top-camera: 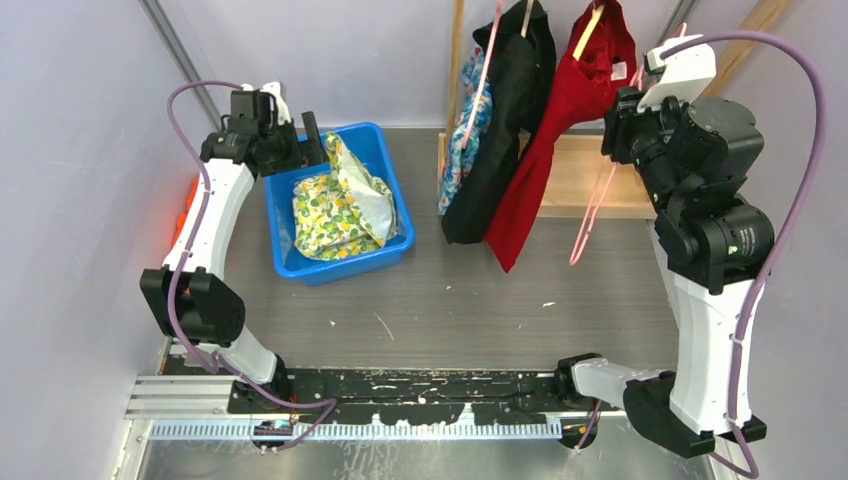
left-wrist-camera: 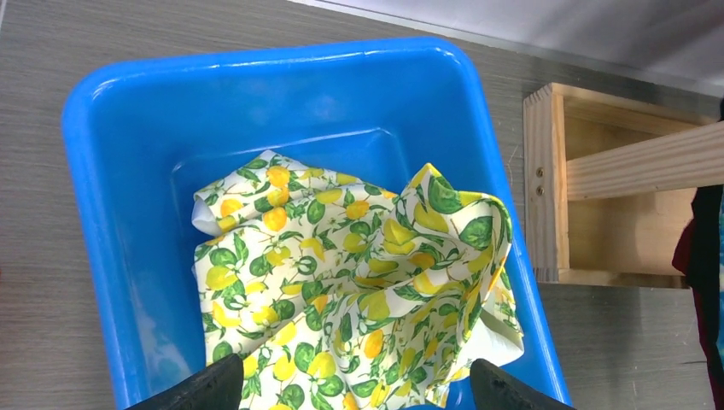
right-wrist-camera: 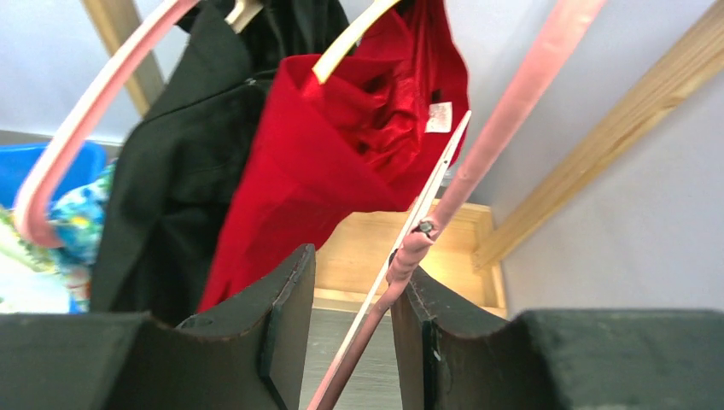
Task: Remove the skirt from the hanger
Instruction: Place the hanger at the clothesline.
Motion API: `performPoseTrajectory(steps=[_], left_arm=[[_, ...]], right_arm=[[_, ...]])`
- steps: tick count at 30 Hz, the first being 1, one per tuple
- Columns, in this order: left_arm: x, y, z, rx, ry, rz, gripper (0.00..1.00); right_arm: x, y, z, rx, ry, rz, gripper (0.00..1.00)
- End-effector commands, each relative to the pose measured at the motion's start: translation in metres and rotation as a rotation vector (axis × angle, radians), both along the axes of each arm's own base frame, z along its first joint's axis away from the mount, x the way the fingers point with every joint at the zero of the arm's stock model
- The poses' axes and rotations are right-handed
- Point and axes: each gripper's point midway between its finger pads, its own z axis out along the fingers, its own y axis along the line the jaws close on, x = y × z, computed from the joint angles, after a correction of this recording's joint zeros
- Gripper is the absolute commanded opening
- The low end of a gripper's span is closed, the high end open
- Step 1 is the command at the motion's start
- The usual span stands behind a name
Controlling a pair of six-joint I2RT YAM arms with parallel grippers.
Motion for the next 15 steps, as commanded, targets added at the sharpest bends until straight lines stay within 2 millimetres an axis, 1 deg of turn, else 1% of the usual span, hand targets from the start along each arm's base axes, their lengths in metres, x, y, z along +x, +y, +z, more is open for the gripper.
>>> performPoseTrajectory(steps=[1,2,3,7,12,15], left_arm=[[0.007,-0.001,0.028,-0.020,-0.083,-0.004,0.99],[0.007,-0.001,0.028,-0.019,-0.083,-0.002,0.99],[0.006,-0.001,0.028,-0.018,-0.083,0.000,0.99],[0.005,-0.004,0.029,-0.035,-0.084,-0.009,0.99],[0.006,-0.007,0.033,-0.048,-0.090,-0.019,0.99],[0.010,-0.008,0.033,-0.049,-0.087,-0.024,0.99]], right_arm=[[0.021,-0.022,0.017,-0.087,-0.065,-0.125,0.01],[0.028,-0.022,0.019,-0.098,-0.073,-0.128,0.01],[0.032,-0.027,0.023,-0.115,-0.083,-0.161,0.01],[0.056,-0.026,0.030,-0.140,-0.099,-0.180,0.01],[0.085,-0.026,0.033,-0.126,-0.105,-0.191,0.01],[0.100,-0.032,0.042,-0.109,-0.129,-0.215,0.01]])
